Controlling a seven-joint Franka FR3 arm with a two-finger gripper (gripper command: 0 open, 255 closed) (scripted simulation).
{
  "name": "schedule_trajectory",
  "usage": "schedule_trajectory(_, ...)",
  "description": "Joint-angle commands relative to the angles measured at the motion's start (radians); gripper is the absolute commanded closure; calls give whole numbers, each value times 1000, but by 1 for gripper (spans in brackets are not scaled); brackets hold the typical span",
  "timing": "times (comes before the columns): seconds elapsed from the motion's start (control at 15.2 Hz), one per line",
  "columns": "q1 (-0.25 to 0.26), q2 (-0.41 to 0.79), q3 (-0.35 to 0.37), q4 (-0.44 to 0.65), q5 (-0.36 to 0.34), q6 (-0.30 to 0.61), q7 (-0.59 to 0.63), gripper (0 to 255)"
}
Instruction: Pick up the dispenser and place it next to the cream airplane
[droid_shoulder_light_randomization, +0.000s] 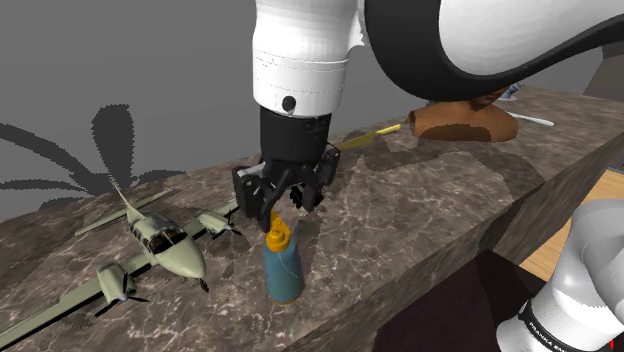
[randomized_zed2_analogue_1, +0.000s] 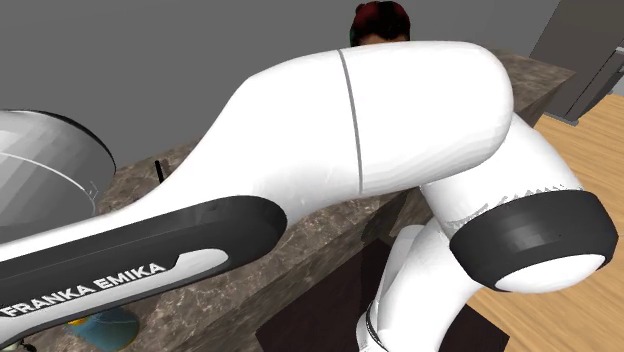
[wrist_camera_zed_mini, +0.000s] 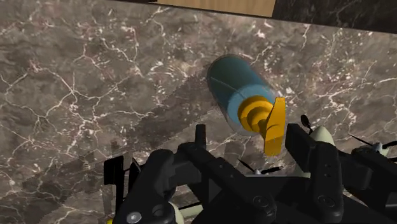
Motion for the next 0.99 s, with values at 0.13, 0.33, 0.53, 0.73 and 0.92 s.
schedule_trajectory(0.13, -1, 3, 0, 0, -1, -2, 0, 0)
schedule_trajectory(0.33, 1, -5, 0, 57, 3, -66, 1, 0)
schedule_trajectory(0.53, 1, -4, 0, 119, 2, -126, 2, 0)
schedule_trajectory(0.73, 1, -4, 0, 119, 2, -126, 2, 0)
schedule_trajectory(0.92, 1, -4, 0, 119, 2, -126, 2, 0)
